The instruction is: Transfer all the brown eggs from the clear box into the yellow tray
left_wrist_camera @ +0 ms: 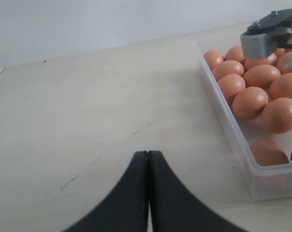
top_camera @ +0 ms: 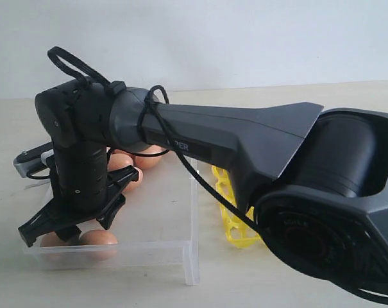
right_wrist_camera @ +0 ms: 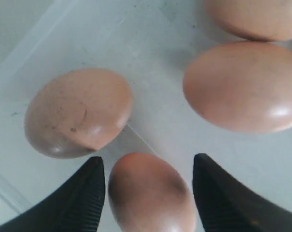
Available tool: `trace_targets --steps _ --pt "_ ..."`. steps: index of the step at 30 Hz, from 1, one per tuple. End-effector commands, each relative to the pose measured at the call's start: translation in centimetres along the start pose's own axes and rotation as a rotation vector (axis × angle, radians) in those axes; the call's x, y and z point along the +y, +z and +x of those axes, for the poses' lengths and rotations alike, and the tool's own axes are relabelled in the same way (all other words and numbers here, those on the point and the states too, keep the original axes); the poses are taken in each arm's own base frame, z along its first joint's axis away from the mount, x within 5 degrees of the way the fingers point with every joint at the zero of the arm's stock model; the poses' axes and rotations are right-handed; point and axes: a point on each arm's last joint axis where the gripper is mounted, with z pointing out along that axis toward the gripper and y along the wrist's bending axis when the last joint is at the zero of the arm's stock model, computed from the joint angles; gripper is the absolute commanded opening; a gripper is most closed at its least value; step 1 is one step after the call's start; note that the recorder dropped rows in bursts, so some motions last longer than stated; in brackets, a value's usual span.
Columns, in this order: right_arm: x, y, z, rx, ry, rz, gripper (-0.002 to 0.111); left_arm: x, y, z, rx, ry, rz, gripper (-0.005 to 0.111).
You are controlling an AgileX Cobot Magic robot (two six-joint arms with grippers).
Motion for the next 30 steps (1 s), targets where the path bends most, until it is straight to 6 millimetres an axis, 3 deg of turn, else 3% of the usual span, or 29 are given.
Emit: trace_targets --steps 1,10,22,30 --pt "0.8 -0.2 0.1 -0.001 -0.028 0.003 0.054 0.0 -0.1 -0.2 -0.016 -0.005 0.004 0.0" --pt "1.9 -0.4 0.4 0.004 -0.062 0.003 0.054 0.0 -0.1 -0.2 -0.016 -0.005 0.004 0.0" --pt "2.4 -3.6 0.4 -0.063 -0.14 0.029 0.054 0.0 -0.1 -0.2 -0.016 -0.005 0.004 0.0" --pt "2.6 -2.9 1.6 -0.009 -0.219 0.044 0.054 0.0 -0.1 -0.2 -0.016 -0.005 0.004 0.0"
